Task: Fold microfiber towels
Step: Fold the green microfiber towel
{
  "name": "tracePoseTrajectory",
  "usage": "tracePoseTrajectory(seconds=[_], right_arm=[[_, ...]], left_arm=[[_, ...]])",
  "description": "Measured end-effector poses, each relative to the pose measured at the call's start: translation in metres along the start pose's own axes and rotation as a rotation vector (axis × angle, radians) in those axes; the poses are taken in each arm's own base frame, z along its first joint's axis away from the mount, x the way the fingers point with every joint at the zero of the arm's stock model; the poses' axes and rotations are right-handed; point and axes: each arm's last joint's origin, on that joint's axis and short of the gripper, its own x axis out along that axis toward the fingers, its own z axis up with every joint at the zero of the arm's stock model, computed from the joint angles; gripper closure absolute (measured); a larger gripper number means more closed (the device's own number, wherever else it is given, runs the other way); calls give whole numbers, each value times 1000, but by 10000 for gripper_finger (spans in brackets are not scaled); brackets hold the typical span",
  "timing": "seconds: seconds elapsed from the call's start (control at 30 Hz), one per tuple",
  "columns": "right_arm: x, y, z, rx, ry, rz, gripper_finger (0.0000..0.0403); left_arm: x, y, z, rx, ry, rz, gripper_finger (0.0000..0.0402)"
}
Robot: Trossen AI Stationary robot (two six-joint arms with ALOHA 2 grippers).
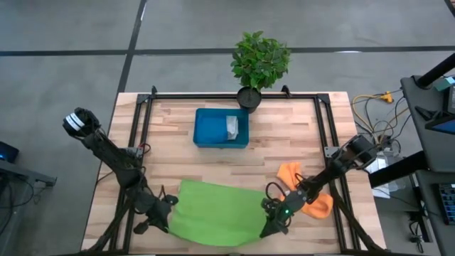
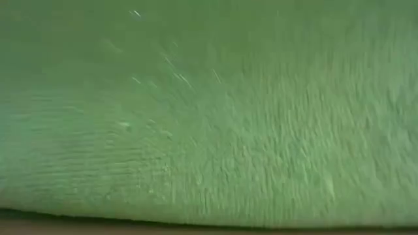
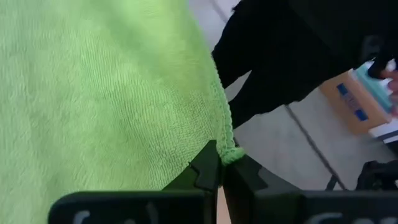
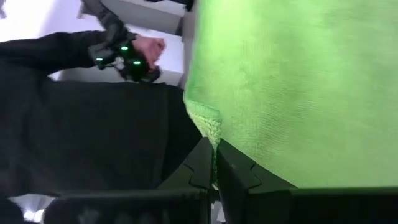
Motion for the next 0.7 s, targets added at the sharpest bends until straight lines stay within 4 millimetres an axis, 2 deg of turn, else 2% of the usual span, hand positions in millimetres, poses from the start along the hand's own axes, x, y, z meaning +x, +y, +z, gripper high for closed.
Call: tracePoseTrajectory(seconds=[0.17,0.37,0.7], right_arm=[[-15,-9,-8,9,-65,-58,394],[-36,-18,-17,61,-158,-124,394],[-43,-22,-19,92,-250,-189,394]], left_arm=[[-15,14,-13,-82,-147,-23,401],[-34,37,-33,-194,-281,27,401],[-41,57,-35,-261,-336,125,401]])
